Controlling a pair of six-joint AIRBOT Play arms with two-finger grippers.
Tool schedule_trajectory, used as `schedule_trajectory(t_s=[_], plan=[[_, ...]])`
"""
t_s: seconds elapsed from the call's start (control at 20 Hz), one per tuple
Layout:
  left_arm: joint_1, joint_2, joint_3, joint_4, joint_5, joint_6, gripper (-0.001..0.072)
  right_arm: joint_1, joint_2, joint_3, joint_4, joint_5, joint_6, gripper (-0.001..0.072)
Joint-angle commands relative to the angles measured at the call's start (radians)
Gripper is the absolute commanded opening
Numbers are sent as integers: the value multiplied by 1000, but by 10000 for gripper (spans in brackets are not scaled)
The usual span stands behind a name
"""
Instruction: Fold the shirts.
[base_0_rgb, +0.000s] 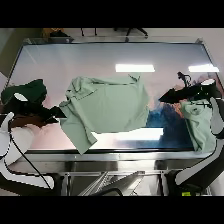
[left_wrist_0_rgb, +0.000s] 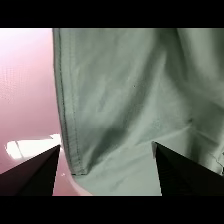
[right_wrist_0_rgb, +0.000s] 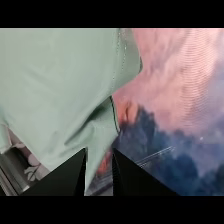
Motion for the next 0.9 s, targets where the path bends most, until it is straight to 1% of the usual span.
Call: schedule_trajectory(t_s=[0.0, 0.05, 0.1, 0.2, 0.25, 0.35, 0.4, 0.45, 0.65, 0.7, 0.85], plan=[[-6, -23, -13, 10, 41, 19, 664, 0, 1, -23, -1, 14, -5, 209], [-6, -24, -2, -6, 34, 40, 638, 0, 1, -31, -1, 19, -5, 212], [-6, -24, 11, -34, 29, 53, 505, 4, 1, -40, -2, 19, -5, 280], [-7, -24, 54, -77, 12, 77, 170, 22, 0, -46, -28, 12, -7, 288], [-10, -24, 72, -98, 3, 87, 14, 37, -2, -47, -51, -1, -11, 306], [-18, -24, 105, -103, -9, 92, 15, 82, -10, -47, -125, -37, -11, 307], [-20, -24, 117, -107, -9, 94, 15, 108, -19, -47, -151, -47, -10, 332], [-21, -24, 127, -109, -10, 94, 15, 136, -31, -47, -160, -53, -11, 391], [-14, -24, 135, -109, -21, 94, 15, 223, -90, -47, -161, -51, -10, 386], [-8, -24, 135, -109, -30, 94, 15, 238, -101, -47, -161, -39, -10, 369], [3, -24, 135, -110, -53, 93, 15, 272, -102, -47, -159, -4, -12, 238]])
